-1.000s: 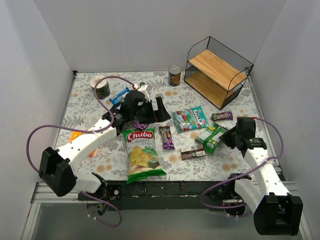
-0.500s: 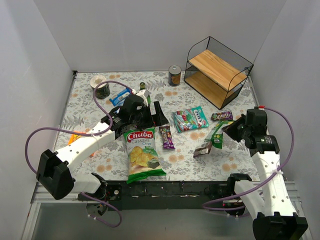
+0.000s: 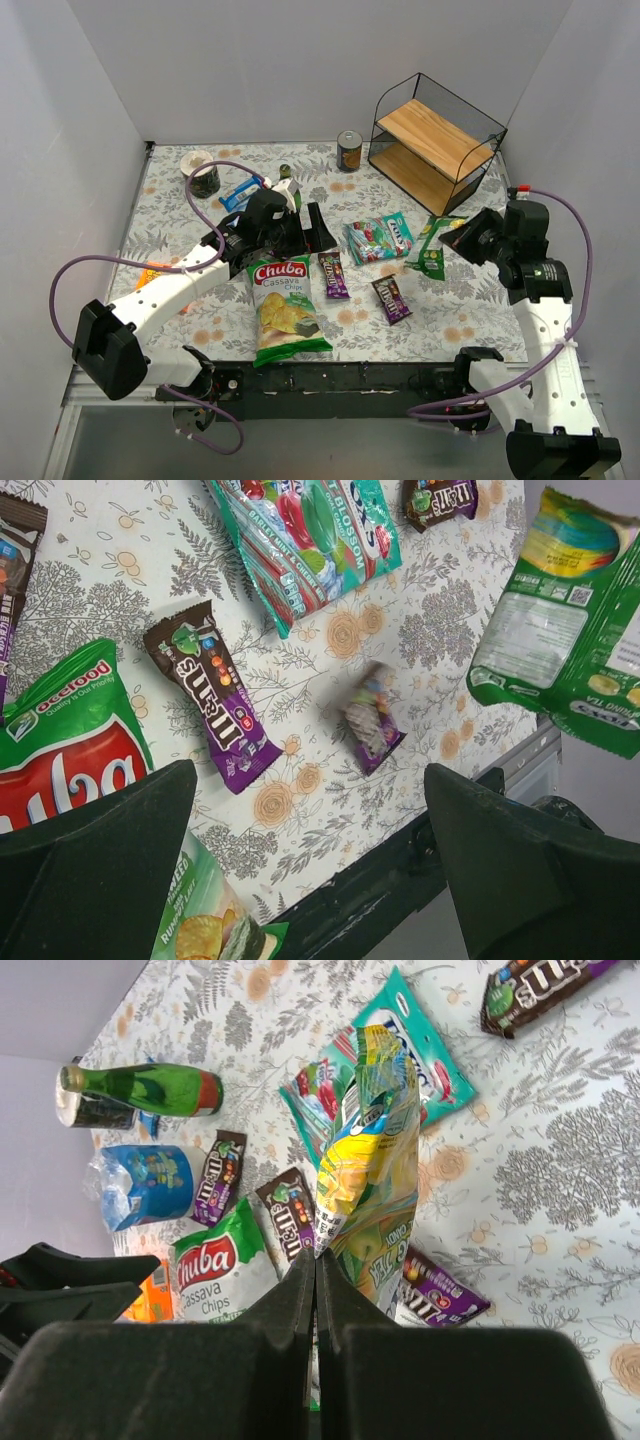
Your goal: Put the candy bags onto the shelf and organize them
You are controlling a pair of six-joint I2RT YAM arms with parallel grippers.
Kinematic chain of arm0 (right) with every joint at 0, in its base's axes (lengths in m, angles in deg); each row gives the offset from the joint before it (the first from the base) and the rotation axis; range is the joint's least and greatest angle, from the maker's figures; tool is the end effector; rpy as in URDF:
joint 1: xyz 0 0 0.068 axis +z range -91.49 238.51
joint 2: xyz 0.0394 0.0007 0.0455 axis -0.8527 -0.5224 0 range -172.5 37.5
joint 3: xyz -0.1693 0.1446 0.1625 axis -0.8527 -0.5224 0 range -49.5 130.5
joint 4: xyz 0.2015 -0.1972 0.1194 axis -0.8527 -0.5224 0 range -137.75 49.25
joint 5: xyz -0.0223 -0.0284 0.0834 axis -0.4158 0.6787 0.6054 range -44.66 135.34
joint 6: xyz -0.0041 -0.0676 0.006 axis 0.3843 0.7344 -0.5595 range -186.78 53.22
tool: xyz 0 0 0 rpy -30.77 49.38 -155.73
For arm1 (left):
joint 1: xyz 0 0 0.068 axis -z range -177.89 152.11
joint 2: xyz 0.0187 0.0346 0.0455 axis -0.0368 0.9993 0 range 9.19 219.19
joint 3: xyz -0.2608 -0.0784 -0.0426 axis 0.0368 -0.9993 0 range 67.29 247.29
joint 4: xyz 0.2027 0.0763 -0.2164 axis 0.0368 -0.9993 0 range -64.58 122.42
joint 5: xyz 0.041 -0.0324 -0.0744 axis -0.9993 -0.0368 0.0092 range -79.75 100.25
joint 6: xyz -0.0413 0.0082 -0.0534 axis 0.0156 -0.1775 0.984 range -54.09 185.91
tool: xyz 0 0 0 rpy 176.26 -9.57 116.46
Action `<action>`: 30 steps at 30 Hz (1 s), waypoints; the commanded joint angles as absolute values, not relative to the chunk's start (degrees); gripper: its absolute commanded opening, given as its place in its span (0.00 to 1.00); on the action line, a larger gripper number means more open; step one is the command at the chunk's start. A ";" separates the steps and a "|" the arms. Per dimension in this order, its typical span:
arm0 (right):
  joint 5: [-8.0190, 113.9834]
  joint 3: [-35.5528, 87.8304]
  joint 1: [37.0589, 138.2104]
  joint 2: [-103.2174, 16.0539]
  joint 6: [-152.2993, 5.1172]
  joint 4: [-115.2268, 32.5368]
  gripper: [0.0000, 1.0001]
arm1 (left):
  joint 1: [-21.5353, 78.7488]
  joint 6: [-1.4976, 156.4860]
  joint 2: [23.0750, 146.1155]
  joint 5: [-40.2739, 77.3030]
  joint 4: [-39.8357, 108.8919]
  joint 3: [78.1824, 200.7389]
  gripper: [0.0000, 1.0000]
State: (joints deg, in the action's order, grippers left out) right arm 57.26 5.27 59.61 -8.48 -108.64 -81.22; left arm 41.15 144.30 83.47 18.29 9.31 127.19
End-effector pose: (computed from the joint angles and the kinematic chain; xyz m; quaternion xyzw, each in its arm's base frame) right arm 0.2223 0.0157 0.3424 0.2551 0.8318 0.2619 0.4177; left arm 0.2650 -0.2247 0.2780 -0.2720 0.8529 -0.4097 0.1754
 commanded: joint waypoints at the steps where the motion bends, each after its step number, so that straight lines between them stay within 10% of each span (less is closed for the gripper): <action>1: 61.24 11.32 59.39 -12.50 -106.68 -72.84 0.01 | 40.78 142.73 81.26 17.20 9.57 129.69 0.98; 30: 61.07 51.20 60.44 -68.04 -112.66 -31.43 0.01 | 31.73 139.30 79.86 16.23 9.83 132.95 0.98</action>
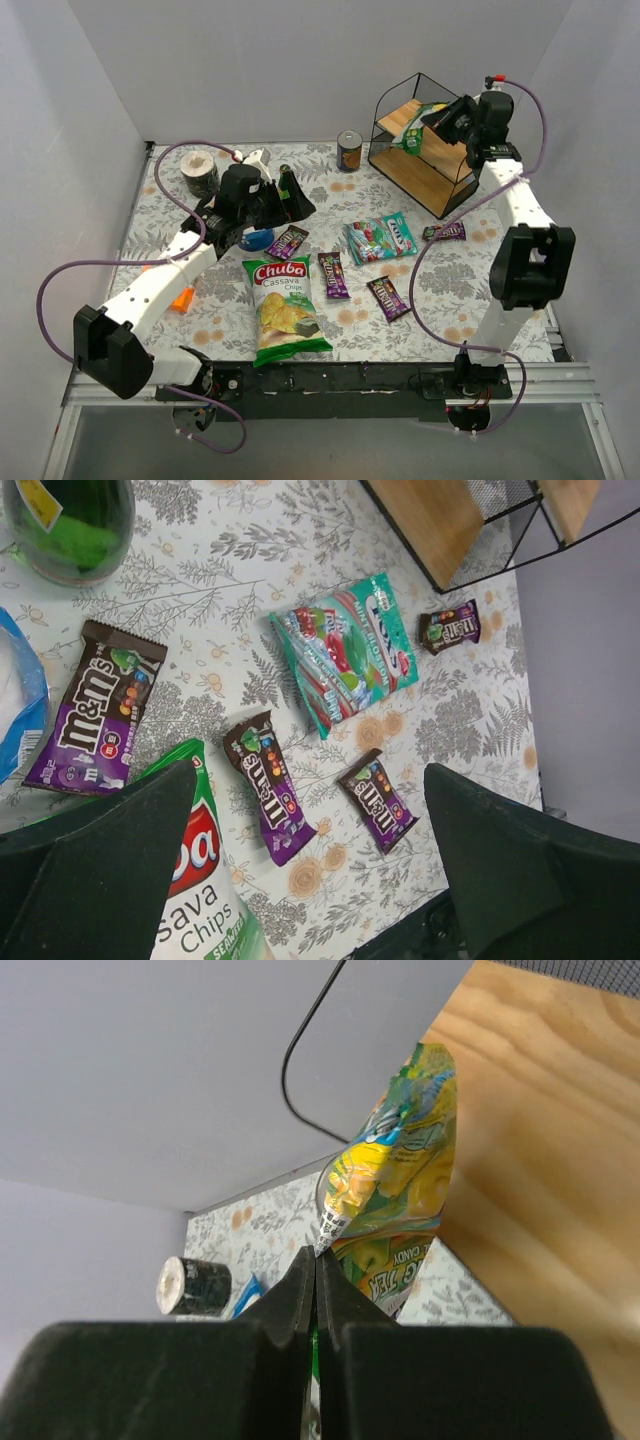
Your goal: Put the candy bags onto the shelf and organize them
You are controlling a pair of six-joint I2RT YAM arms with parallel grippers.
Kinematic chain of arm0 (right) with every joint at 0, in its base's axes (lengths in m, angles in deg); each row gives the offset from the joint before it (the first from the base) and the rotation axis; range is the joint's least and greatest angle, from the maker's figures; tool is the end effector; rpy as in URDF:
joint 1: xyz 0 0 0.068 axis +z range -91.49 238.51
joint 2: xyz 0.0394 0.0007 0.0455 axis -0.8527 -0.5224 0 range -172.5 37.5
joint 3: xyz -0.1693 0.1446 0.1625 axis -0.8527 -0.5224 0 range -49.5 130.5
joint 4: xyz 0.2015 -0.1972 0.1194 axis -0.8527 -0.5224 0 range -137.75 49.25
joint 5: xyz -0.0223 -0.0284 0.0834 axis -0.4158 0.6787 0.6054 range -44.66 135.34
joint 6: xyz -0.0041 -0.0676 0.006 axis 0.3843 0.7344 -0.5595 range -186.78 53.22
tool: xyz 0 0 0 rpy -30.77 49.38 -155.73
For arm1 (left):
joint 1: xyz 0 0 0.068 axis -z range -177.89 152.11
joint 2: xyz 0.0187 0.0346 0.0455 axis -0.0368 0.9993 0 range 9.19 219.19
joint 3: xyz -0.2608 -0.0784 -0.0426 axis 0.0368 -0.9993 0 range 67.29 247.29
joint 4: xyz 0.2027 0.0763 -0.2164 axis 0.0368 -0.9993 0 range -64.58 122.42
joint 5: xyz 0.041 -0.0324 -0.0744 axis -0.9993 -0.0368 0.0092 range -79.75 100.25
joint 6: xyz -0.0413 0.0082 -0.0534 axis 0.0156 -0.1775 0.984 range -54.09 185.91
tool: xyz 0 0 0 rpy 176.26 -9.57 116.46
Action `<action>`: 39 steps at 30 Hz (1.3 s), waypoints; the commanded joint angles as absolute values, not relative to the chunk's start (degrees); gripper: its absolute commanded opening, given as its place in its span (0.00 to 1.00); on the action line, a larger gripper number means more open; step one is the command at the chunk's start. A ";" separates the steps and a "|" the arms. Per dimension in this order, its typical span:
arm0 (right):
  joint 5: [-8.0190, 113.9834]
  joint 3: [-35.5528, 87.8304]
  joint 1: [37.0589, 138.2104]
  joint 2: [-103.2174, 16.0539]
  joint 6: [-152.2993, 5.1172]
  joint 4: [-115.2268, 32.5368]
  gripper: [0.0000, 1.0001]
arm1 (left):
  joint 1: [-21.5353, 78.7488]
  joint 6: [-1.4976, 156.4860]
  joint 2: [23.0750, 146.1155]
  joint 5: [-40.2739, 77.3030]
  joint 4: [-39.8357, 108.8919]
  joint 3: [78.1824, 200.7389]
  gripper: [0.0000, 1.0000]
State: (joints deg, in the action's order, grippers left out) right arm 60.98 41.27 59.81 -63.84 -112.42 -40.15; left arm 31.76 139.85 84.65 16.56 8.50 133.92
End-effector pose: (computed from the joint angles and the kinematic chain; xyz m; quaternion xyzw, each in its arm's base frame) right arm 0.4949 0.0261 0.3585 0.2053 0.7357 0.3494 0.5427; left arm 0.3089 -0.1827 0.3169 -0.3059 0.8218 -0.4057 0.2578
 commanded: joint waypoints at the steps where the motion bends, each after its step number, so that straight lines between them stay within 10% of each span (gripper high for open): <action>1: 60.38 52.97 60.53 -69.36 -112.74 -32.04 0.01 | 31.64 139.56 79.59 16.14 10.01 132.60 0.98; 26: 49.74 63.88 60.44 -85.46 -108.43 -48.30 0.02 | 30.67 136.41 84.07 16.93 8.26 134.88 0.98; 39: 46.05 65.64 60.53 -81.87 -109.05 -52.44 0.62 | 28.92 137.63 84.33 18.42 7.64 135.67 0.98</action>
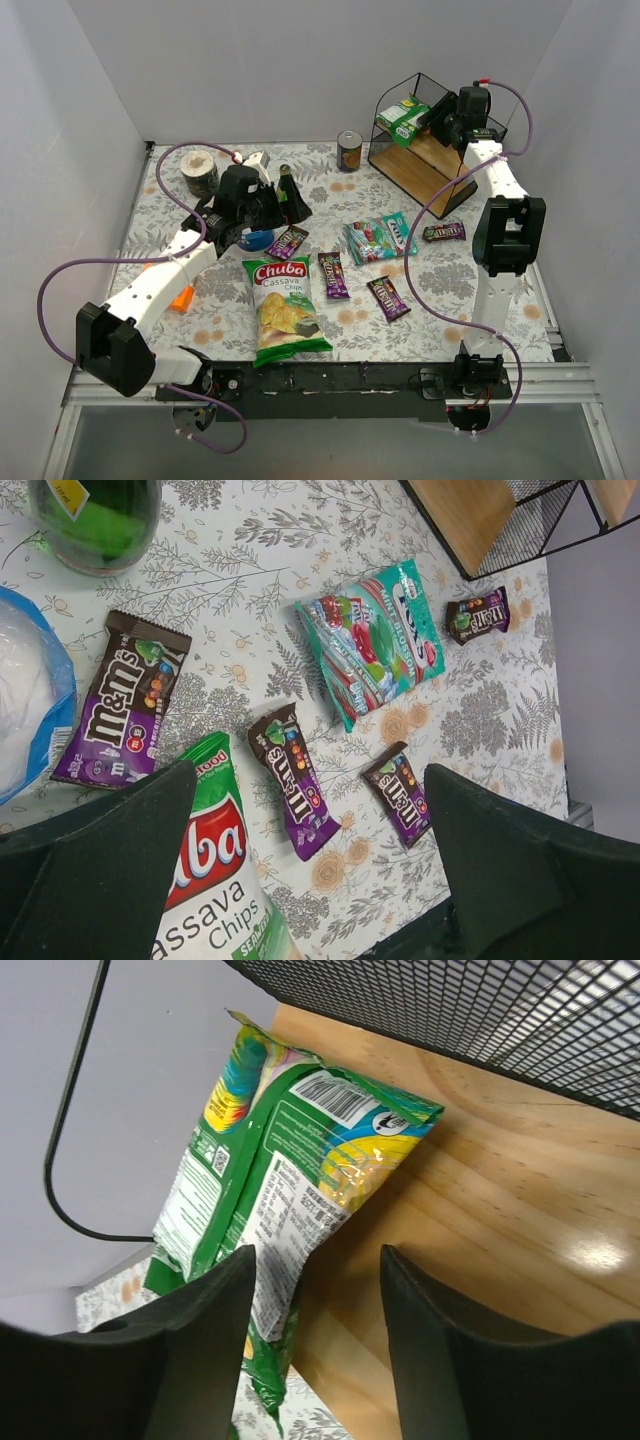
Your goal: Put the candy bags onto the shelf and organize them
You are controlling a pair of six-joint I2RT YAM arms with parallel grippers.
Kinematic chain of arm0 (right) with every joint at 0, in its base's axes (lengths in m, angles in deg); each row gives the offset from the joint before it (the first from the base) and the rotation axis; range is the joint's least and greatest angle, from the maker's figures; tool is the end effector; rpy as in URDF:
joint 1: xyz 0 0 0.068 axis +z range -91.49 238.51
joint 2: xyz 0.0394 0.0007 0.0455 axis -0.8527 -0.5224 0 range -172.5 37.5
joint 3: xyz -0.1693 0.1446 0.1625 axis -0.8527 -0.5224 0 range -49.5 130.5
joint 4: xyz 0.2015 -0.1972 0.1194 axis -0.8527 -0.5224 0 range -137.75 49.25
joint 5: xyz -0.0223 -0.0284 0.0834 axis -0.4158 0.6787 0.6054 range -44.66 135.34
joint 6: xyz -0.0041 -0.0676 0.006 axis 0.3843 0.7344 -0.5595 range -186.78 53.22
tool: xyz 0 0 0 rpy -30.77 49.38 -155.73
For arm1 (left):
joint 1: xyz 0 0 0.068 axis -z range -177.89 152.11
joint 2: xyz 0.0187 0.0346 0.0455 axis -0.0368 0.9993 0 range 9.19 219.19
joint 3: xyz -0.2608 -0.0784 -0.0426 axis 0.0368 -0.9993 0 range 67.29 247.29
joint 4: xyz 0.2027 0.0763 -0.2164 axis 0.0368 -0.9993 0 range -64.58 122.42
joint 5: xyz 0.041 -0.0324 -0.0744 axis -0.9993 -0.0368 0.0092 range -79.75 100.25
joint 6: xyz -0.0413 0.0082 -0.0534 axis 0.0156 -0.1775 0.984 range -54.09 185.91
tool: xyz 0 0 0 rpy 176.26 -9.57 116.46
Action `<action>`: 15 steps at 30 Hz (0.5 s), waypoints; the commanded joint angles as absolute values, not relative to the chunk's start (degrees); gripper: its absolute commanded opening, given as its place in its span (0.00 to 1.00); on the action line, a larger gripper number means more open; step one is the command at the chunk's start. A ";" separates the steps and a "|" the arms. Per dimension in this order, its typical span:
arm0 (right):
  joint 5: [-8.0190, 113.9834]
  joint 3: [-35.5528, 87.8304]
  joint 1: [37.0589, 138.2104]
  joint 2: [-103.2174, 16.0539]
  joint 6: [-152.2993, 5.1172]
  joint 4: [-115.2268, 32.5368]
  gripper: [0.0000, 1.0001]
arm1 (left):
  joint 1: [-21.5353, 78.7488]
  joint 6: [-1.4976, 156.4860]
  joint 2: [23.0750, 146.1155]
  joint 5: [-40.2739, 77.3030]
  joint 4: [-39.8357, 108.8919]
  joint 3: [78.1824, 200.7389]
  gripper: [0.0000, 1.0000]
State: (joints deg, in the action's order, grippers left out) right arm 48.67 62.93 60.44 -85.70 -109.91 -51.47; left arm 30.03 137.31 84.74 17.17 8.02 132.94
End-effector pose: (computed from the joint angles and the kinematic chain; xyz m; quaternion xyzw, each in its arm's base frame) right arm 0.5835 0.0230 0.2940 0.2754 0.7791 0.2378 0.5104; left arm 0.3129 -0.1732 0.3085 -0.3007 0.8303 -0.3899 0.2611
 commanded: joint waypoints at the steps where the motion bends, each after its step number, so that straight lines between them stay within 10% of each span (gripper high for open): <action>1: 45.96 65.82 60.53 -81.33 -108.53 -52.35 0.63 | 28.83 137.55 84.42 18.60 7.81 135.84 0.98; 9: 52.87 63.18 60.70 -74.66 -105.37 -47.00 0.91 | 28.74 136.49 83.81 17.55 7.73 136.55 0.98; 15: 59.31 61.08 61.58 -70.01 -103.16 -46.38 0.93 | 28.65 136.58 82.93 15.97 7.46 136.46 0.98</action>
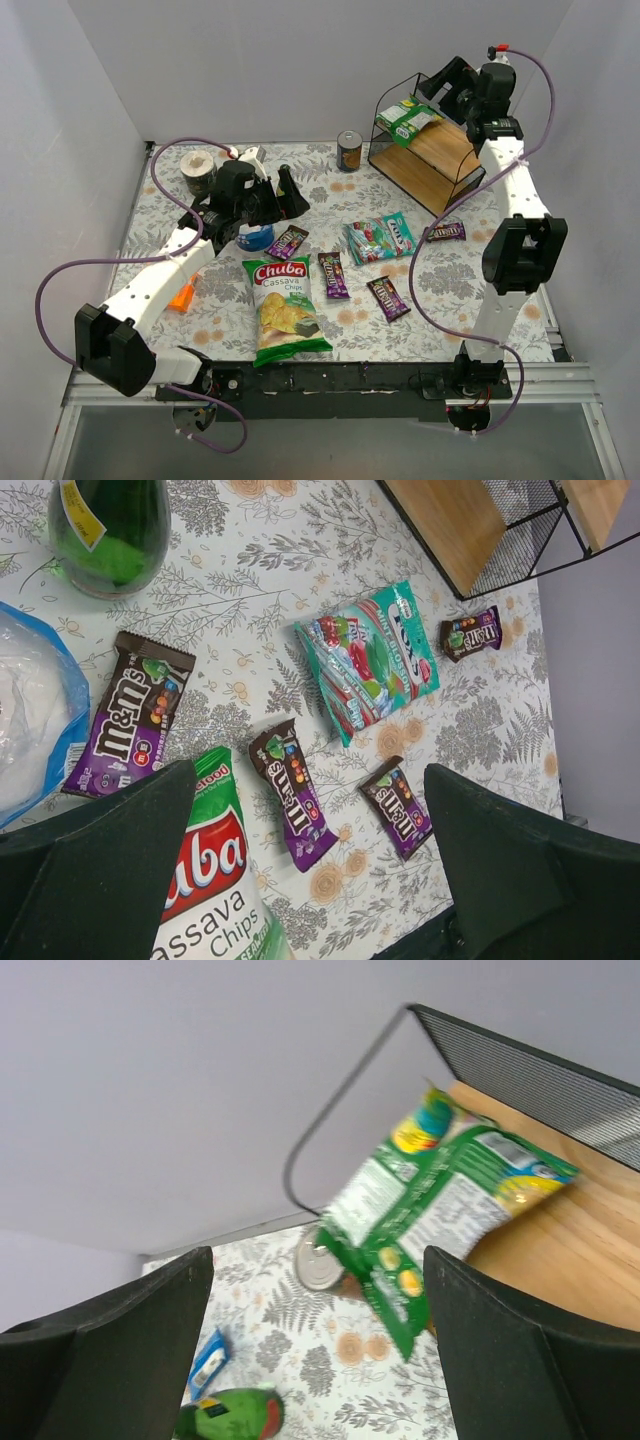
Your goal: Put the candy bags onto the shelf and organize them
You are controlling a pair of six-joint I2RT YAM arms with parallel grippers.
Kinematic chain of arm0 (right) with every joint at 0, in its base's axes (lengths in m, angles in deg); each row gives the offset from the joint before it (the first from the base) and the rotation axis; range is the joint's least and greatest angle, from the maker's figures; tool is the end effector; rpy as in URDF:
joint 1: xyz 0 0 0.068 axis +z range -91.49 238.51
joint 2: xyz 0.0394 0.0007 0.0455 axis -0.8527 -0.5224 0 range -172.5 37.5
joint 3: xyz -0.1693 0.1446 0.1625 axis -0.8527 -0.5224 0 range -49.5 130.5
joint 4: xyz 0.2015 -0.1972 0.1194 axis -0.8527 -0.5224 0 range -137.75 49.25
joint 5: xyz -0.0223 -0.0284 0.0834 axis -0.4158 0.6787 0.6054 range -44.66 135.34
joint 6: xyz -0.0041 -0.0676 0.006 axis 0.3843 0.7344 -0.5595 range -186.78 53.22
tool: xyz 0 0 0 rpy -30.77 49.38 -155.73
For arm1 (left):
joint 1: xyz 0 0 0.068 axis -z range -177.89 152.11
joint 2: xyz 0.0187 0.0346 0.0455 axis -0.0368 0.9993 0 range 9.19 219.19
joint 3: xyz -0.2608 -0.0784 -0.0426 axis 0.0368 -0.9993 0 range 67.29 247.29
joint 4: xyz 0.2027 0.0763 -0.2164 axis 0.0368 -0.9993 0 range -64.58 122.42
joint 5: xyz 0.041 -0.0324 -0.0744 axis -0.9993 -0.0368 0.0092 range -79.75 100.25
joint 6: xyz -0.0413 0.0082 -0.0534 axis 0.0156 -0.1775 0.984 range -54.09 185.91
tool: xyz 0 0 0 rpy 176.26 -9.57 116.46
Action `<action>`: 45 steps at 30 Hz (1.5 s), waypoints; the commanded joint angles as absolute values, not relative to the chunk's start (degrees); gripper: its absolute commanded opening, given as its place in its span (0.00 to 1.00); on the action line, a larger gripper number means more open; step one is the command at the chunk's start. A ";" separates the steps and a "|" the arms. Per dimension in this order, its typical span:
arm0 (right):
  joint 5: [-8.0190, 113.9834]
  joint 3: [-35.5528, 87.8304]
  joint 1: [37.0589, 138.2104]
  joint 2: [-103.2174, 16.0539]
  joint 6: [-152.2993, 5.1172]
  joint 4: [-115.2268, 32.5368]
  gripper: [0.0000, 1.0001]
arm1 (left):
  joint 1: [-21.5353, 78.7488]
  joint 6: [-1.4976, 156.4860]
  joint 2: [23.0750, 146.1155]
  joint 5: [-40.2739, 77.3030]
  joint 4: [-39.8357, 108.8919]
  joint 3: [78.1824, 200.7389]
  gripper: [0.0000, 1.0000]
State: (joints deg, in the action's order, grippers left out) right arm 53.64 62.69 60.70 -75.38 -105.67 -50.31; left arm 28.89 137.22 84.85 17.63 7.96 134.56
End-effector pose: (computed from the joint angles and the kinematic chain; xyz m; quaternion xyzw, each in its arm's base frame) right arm 0.5420 0.0287 0.3930 0.1969 0.7411 0.2764 0.5792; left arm 0.3177 -0.1682 0.3193 -0.3035 0.8228 -0.3974 0.2701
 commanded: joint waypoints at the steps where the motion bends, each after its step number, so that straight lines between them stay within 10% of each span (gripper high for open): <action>1: 59.66 60.29 61.76 -68.95 -103.16 -46.37 0.93 | 28.56 136.67 83.10 15.18 7.12 136.55 0.98; 29: 55.98 -5.96 65.72 -13.05 -118.60 -59.48 0.82 | 28.03 135.79 74.93 13.47 18.71 129.96 0.98; 45: 57.21 -33.58 66.33 -24.36 -145.70 -26.71 0.78 | 28.03 136.05 74.32 17.99 18.10 125.74 0.98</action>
State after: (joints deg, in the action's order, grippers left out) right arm 57.66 -30.82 65.82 -19.23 -140.34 -40.04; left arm 28.19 137.24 75.60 17.21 18.27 126.14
